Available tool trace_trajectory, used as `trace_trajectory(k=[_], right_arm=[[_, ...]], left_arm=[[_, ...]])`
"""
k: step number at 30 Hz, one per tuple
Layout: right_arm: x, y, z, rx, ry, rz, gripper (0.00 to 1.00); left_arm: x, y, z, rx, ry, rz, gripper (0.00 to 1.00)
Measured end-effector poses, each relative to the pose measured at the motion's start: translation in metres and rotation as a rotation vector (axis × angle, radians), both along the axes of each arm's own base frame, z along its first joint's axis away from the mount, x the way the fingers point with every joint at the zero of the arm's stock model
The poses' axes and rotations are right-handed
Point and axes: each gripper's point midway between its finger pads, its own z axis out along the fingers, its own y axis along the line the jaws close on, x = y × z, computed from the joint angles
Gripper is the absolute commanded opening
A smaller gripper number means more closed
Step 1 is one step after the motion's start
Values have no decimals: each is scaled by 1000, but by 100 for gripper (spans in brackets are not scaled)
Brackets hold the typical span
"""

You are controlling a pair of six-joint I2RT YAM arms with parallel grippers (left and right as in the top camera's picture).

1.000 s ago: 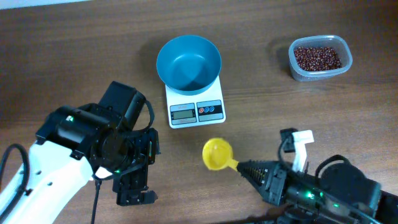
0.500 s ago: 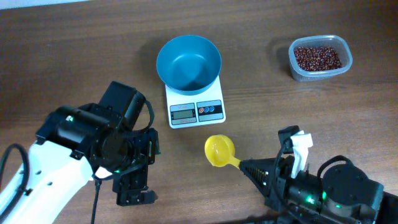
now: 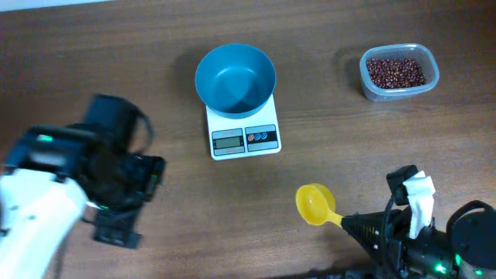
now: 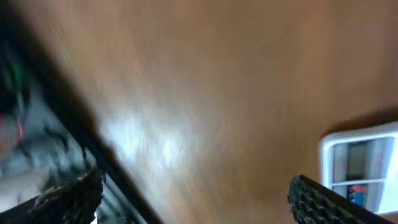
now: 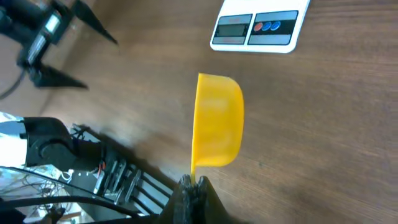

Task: Scoop item into bowl and weigh 50g on scale
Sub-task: 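Release the scoop with the left gripper and withdraw it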

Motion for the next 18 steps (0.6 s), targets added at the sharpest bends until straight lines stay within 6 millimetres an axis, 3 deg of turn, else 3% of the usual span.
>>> trace_trajectory(k=[2, 5, 8, 13, 15, 18], right_arm=[[1, 0, 0, -2, -3, -3, 4], [5, -4, 1, -13, -22, -30, 4], [11, -5, 5, -8, -46, -56, 4], [15, -7, 7, -8, -61, -74, 4], [16, -8, 7, -12, -68, -86, 4], [18, -9, 7, -16, -73, -94, 4]], left_arm=[[15, 24, 13, 44, -64, -124, 99], [9, 53, 32, 103, -66, -297, 99], [4, 63, 48, 157, -151, -350, 99], [-16, 74, 93, 273, -397, -346, 99], [-39, 84, 99, 331, -407, -333, 99], [-46, 88, 104, 366, -433, -341, 99]])
